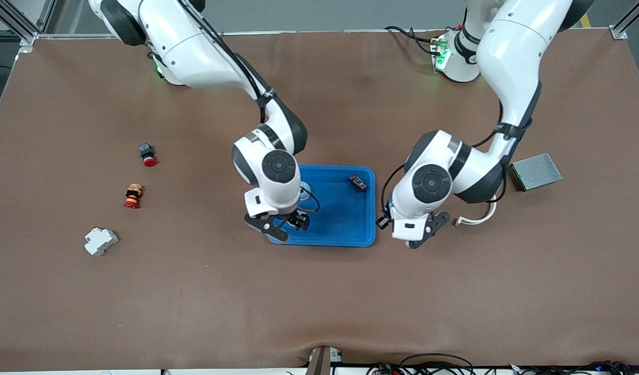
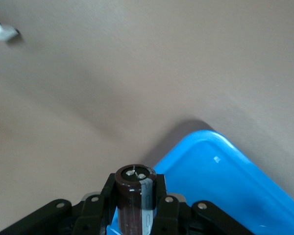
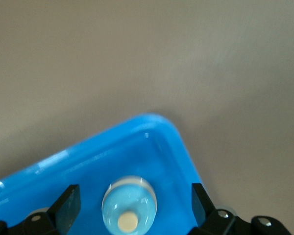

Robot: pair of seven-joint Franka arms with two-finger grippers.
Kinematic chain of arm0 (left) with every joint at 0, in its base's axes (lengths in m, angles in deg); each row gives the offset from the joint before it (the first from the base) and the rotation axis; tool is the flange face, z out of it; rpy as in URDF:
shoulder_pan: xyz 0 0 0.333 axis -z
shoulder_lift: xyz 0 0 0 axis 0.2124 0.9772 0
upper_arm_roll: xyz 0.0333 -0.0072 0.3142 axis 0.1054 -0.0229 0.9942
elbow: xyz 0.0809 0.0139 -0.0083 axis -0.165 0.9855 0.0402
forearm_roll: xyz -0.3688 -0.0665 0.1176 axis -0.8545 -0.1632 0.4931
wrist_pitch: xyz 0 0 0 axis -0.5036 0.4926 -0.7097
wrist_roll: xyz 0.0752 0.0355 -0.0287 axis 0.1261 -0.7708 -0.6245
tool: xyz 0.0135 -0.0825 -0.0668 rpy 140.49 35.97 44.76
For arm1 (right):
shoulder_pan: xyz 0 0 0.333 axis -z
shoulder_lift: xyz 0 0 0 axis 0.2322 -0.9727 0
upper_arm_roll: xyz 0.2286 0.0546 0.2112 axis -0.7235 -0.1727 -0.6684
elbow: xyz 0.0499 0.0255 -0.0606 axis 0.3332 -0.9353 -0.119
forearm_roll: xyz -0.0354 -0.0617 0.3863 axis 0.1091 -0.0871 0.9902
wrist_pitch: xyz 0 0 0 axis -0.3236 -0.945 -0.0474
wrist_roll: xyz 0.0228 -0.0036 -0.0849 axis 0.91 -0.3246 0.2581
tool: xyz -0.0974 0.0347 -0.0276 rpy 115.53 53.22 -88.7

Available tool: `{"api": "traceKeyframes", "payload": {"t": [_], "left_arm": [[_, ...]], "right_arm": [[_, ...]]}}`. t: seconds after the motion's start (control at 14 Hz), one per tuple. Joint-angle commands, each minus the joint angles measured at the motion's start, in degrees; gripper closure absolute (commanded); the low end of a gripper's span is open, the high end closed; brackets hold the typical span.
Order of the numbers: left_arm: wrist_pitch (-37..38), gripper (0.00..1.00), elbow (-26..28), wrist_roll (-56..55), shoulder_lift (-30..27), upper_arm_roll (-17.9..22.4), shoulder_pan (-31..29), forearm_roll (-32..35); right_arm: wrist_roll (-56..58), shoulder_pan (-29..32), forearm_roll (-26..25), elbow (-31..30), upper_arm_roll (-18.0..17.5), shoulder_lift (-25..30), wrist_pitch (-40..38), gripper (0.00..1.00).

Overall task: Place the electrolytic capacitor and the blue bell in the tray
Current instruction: 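Place the capacitor in the tray with the left gripper while the right gripper retracts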

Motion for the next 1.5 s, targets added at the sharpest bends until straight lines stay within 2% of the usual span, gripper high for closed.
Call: {"api": "traceKeyframes", "payload": {"t": [0.0, 0.29, 0.93, 1.43], "left_arm": [[-2.4, 1.00, -2.7, -4.5, 1.9, 0.6, 1.5, -0.4], [-7.2, 1.00, -2.7, -12.0, 4.5, 0.6, 3.5, -0.3], [-11.7, 1.00, -2.6, -14.1, 8.9, 1.4, 6.5, 0.2], [-11.7, 1.00, -2.4, -14.0, 10.0, 2.4, 7.5, 0.3]], "right_arm": [[6.8, 3.3, -0.4, 0.2, -0.8, 2.5, -1.2, 0.00], [15.1, 6.4, -0.2, 0.2, -0.9, 5.0, -5.1, 0.00], [32.0, 12.6, 0.0, -0.3, -1.1, 13.6, -15.8, 0.00], [47.0, 20.9, 5.2, -0.3, -1.1, 20.6, -23.4, 0.00]]}}
